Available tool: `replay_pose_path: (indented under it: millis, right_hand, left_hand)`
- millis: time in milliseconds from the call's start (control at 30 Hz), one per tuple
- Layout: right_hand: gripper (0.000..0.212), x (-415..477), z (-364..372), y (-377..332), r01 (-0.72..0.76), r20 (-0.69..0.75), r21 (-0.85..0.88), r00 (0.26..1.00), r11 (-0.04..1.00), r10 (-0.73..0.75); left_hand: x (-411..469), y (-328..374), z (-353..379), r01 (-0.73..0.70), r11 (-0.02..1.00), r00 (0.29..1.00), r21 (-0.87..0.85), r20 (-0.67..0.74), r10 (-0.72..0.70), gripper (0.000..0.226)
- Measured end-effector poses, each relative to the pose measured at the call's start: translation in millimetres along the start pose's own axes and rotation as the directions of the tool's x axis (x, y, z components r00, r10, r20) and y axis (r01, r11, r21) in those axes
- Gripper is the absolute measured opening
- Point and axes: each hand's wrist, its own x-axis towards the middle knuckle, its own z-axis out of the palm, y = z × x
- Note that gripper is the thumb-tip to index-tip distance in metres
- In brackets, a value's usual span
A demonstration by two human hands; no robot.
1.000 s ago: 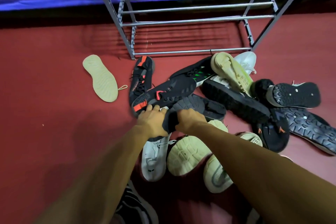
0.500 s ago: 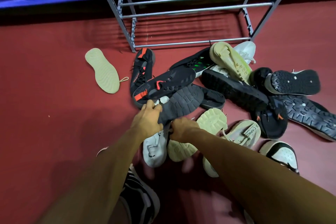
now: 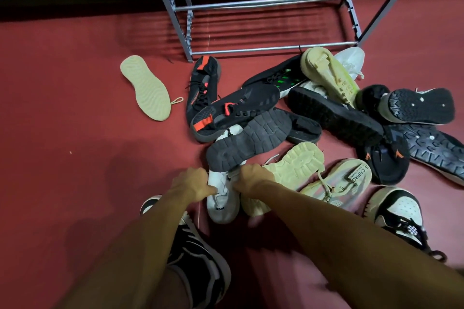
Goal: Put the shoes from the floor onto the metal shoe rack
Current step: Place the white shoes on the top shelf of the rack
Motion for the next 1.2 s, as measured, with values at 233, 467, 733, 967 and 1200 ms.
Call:
replay_pose_path:
  millis: [233, 467, 733, 967, 1200]
  right_hand:
    - [0.045, 8.4, 5.4, -8.1, -0.023, 0.05, 0.01, 0.998, 1.0, 0.023]
    - [0.064, 14.5, -7.7, 2.5, 0.053, 0.087, 0.119, 0.994, 0.991, -0.064]
    - [0.028, -26.6, -94.8, 1.2, 0.031, 0.237, 0.235, 0.968, 0.972, -0.088]
    - [0.041, -61.0, -173.5, -18.1, -0.04, 0.348, 0.192, 0.937, 0.981, -0.03]
    - [0.027, -91.6, -260.9, -43.7, -0.079, 0.365, 0.273, 0.931, 0.959, -0.028]
  left_hand:
    - [-1.3, 13.6, -9.7, -0.011, 0.992, 1.0, 0.122, -0.012, 0.012, 0.026]
    - [-15.7, 23.5, -28.1, 0.017, 0.998, 1.0, 0.067, -0.003, -0.017, 0.035]
    - [-44.7, 38.8, -108.9, -0.028, 1.0, 0.988, -0.01, 0.15, 0.029, 0.019]
    - [-72.4, 53.3, -187.4, -0.051, 0.998, 0.99, -0.032, 0.126, 0.055, 0.026]
    - [-106.2, 61.6, -268.6, -0.118, 0.983, 0.992, -0.142, -0.057, 0.111, 0.017]
